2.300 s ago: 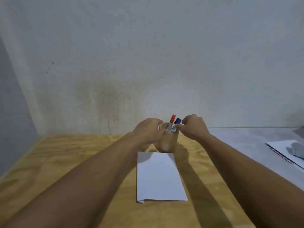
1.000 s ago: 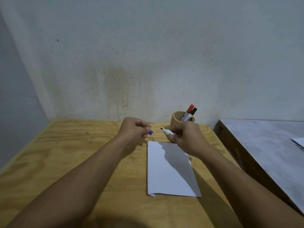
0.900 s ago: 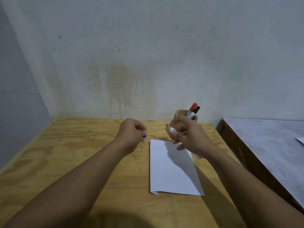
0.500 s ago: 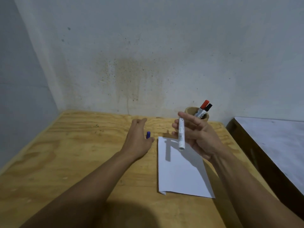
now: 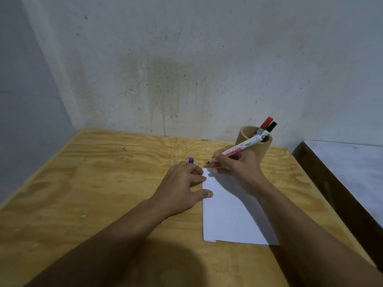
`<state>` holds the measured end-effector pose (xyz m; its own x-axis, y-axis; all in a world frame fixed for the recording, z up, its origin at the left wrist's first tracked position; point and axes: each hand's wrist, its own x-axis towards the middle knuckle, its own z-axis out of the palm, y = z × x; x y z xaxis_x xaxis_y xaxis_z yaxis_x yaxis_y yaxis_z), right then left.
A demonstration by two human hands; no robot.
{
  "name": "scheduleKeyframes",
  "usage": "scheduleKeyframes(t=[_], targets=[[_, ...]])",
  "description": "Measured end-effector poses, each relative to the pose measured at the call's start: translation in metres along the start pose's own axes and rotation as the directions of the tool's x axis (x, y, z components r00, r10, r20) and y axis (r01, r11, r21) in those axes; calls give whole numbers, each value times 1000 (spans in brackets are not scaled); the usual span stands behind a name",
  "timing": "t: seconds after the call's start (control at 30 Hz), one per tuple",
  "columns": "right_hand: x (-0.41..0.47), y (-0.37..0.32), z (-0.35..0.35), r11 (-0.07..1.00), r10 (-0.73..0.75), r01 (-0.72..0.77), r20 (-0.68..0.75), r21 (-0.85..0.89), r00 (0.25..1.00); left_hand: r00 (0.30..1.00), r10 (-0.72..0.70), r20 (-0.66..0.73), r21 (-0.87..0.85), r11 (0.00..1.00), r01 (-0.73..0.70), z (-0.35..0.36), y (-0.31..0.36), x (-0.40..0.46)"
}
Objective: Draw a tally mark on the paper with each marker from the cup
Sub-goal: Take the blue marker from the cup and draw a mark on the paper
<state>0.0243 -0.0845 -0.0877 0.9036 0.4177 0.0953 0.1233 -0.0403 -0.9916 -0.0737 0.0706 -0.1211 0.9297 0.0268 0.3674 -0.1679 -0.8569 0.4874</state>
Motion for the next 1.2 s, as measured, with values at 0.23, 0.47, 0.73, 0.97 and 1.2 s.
scheduleKeyframes(t=[0.23,0.47,0.73,0.97,1.2], targets=[[5,6,11,999,-22,21,-19,-31,1000,1000,-17,23,33,999,16,2,-1,-1],[9,27,3,987,-132,129,-15,-100,991,997,-78,2,-10,997,78,3,-1,-3],[8,30,3,968,-185,186,20,-171,982,995,-100,16,-26,995,100,4,0,-4],[7,31,3,956,-211,213,32,-203,977,991,-126,32,-33,991,127,2,4,-4],[7,30,3,954,-191,199,54,-222,980,989,-140,39,-26,990,141,2,5,-4]])
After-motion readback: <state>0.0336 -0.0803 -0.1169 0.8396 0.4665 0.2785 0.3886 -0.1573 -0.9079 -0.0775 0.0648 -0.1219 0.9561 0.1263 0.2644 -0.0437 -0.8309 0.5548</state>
